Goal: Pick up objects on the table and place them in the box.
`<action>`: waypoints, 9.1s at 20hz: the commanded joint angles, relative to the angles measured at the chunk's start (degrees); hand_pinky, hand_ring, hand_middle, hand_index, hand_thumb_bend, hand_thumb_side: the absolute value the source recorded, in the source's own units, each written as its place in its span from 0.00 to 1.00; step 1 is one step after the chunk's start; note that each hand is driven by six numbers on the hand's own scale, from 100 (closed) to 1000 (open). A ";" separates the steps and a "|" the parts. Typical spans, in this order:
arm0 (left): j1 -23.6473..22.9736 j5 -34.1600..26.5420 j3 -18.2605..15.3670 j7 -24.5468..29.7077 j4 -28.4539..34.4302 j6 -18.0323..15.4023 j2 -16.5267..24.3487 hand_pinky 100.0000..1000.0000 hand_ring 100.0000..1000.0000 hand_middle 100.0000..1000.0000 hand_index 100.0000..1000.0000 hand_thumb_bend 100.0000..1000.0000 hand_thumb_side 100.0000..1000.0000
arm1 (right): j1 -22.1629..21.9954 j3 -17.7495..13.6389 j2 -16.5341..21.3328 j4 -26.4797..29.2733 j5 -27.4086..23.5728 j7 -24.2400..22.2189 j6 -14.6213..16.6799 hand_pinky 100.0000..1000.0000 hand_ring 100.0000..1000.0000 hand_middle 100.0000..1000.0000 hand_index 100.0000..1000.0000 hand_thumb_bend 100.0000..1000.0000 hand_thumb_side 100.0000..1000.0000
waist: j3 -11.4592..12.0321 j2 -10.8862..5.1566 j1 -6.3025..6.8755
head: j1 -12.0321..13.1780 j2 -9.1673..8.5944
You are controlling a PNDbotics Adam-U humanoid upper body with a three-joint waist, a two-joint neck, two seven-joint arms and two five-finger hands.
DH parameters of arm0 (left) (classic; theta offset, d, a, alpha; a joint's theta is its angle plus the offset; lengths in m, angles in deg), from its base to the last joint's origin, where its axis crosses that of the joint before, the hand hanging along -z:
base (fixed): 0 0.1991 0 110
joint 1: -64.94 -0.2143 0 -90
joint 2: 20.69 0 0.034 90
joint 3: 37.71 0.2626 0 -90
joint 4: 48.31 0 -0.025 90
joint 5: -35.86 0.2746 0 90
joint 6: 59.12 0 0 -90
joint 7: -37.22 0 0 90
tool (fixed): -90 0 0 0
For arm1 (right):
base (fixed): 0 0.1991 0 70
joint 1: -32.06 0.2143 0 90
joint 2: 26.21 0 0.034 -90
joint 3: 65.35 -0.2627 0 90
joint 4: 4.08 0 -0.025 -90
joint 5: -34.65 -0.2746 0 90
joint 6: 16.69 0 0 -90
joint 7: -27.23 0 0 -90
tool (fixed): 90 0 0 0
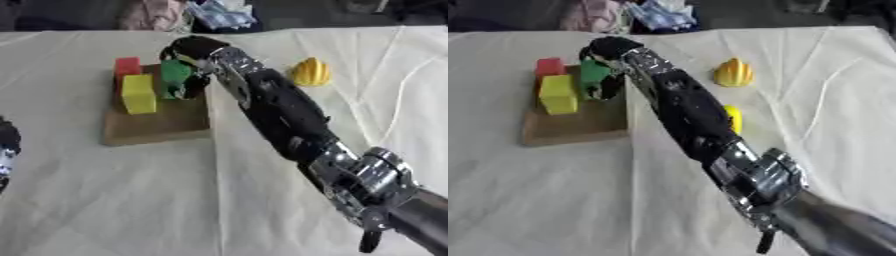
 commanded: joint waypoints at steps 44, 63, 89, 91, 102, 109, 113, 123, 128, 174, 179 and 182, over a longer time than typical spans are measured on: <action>-0.50 0.58 -1.40 -1.33 0.92 0.22 1.36 0.67 0.67 0.66 0.75 0.27 0.44 | -1.95 -4.75 22.88 4.46 -17.91 -12.06 -4.56 0.84 0.89 0.97 0.99 0.26 0.48 | -4.88 -1.15 0.15 | 1.88 -0.94; -0.84 0.84 -1.67 -1.31 0.81 0.33 1.35 0.67 0.67 0.66 0.76 0.27 0.45 | -6.97 -6.74 26.56 -1.00 -16.32 -21.36 -4.87 0.84 0.88 0.93 0.94 0.27 0.46 | -5.70 -1.32 0.33 | 2.48 -0.84; -0.45 0.62 -1.64 -1.25 0.96 0.30 1.12 0.67 0.67 0.66 0.76 0.26 0.45 | -7.02 -5.70 22.81 2.81 -13.56 0.70 -4.25 0.64 0.56 0.37 0.45 0.00 0.00 | -5.10 -1.11 0.51 | 1.64 -1.04; -0.47 0.65 -1.62 -1.21 0.94 0.29 1.12 0.68 0.67 0.66 0.76 0.26 0.45 | -6.48 -4.79 22.67 5.23 -15.04 -0.04 -3.60 0.64 0.56 0.37 0.45 0.00 0.00 | -5.13 -1.16 0.46 | 1.60 -0.99; -0.52 0.58 -1.35 -0.90 0.88 0.25 0.99 0.68 0.67 0.66 0.76 0.26 0.45 | -2.06 1.53 16.03 10.22 -15.44 -6.96 1.14 0.65 0.57 0.39 0.47 0.00 0.00 | -4.65 -1.33 0.68 | 0.81 -0.89; -0.49 0.42 -1.11 -0.69 0.89 0.27 0.78 0.68 0.67 0.66 0.76 0.26 0.45 | -0.22 3.44 10.05 8.63 -12.20 -8.82 3.62 0.66 0.58 0.40 0.48 0.00 0.00 | -4.29 -1.31 1.04 | 0.11 -0.78; -0.44 0.41 -1.00 -0.54 0.90 0.24 0.70 0.68 0.67 0.66 0.76 0.26 0.45 | 0.23 3.69 7.18 7.14 -10.16 -9.03 4.08 0.66 0.58 0.40 0.48 0.00 0.00 | -4.24 -1.32 1.21 | -0.10 -0.70; -0.36 0.27 -0.75 -0.30 0.93 0.21 0.47 0.68 0.67 0.66 0.76 0.26 0.45 | 0.32 3.50 1.53 4.21 -6.66 -7.74 4.43 0.65 0.57 0.40 0.48 0.00 0.00 | -3.73 -1.09 1.57 | -0.73 -0.57; -0.24 0.14 -0.57 -0.16 0.93 0.21 0.33 0.68 0.67 0.66 0.76 0.26 0.45 | 0.31 3.30 -0.42 3.44 -5.56 -5.81 3.72 0.64 0.57 0.40 0.49 0.00 0.10 | -3.17 -0.90 1.68 | -1.15 -0.50; -0.81 0.59 -1.63 -1.19 0.70 0.15 1.13 0.68 0.67 0.66 0.75 0.25 0.45 | -3.80 9.53 14.55 26.77 -22.07 -14.57 2.66 0.76 0.79 0.82 0.96 0.18 0.39 | -6.09 -1.96 -0.14 | -0.58 -0.08; -1.08 0.71 -1.87 -1.46 0.60 0.15 1.37 0.68 0.67 0.66 0.75 0.26 0.45 | -8.79 11.15 19.61 35.32 -29.19 -18.98 2.21 0.75 0.78 0.81 0.95 0.16 0.41 | -7.13 -2.36 -0.64 | 0.07 0.15; -1.19 0.79 -1.98 -1.54 0.57 0.12 1.54 0.68 0.67 0.66 0.75 0.26 0.45 | -12.17 12.01 22.84 40.27 -33.53 -22.70 1.98 0.76 0.78 0.82 0.95 0.16 0.44 | -7.47 -2.46 -0.91 | 0.29 0.24</action>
